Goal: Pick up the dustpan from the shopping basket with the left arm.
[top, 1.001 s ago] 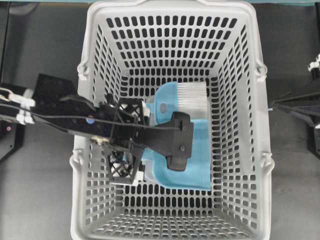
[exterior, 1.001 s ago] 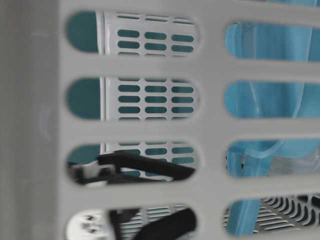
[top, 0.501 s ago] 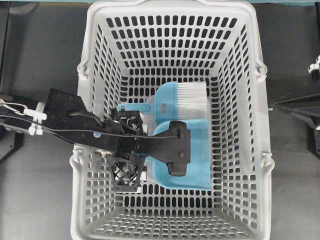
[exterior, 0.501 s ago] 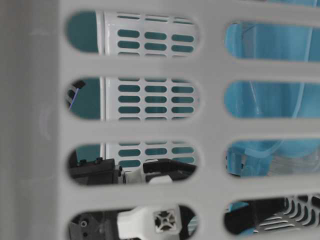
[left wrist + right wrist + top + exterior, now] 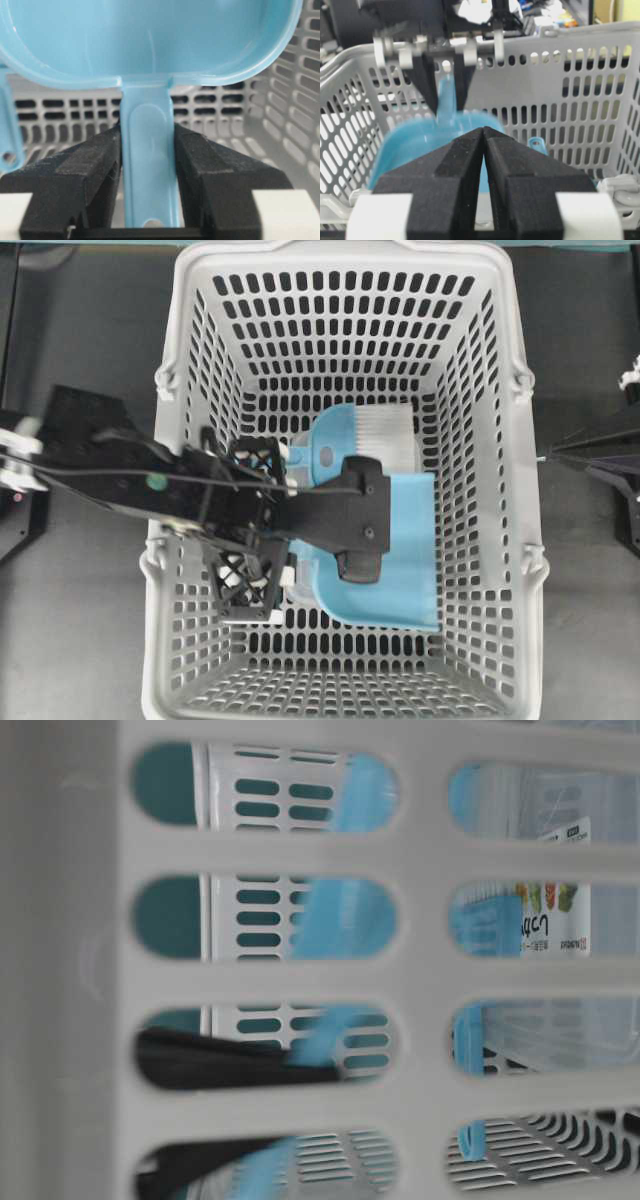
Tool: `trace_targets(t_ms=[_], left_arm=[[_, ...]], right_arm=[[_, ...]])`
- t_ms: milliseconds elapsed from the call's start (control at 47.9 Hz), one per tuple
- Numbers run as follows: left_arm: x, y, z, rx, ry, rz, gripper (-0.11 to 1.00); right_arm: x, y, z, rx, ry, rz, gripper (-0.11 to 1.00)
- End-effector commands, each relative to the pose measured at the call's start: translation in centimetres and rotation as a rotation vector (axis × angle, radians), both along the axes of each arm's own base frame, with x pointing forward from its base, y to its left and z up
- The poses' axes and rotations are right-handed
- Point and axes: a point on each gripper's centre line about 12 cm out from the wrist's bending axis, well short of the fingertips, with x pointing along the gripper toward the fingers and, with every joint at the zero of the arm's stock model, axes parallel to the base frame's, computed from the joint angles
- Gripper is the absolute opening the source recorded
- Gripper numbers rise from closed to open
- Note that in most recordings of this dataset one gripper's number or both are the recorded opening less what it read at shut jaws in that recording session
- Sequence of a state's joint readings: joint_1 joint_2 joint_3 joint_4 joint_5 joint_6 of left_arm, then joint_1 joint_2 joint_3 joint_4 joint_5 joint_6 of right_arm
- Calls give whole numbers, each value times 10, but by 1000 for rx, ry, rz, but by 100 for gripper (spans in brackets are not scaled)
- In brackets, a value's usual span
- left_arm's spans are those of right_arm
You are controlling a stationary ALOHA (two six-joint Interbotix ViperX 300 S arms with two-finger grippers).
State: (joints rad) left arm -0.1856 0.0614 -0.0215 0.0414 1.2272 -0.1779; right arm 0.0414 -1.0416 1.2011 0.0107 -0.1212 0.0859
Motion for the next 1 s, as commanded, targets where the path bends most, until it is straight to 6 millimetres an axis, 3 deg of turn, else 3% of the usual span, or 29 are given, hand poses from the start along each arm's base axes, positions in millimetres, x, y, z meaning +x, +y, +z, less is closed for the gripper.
trace_targets(t_ms=[0, 188, 981], left_arm=[[-7, 4, 49, -15, -106, 2, 31], [-13, 8, 88, -27, -183, 8, 31], [-15, 10, 86, -23, -167, 15, 31]], right_arm=[[1, 1, 2, 12, -1, 2, -1], [0, 1, 2, 15, -4, 2, -1], [-1, 0, 4, 17, -15, 2, -1]])
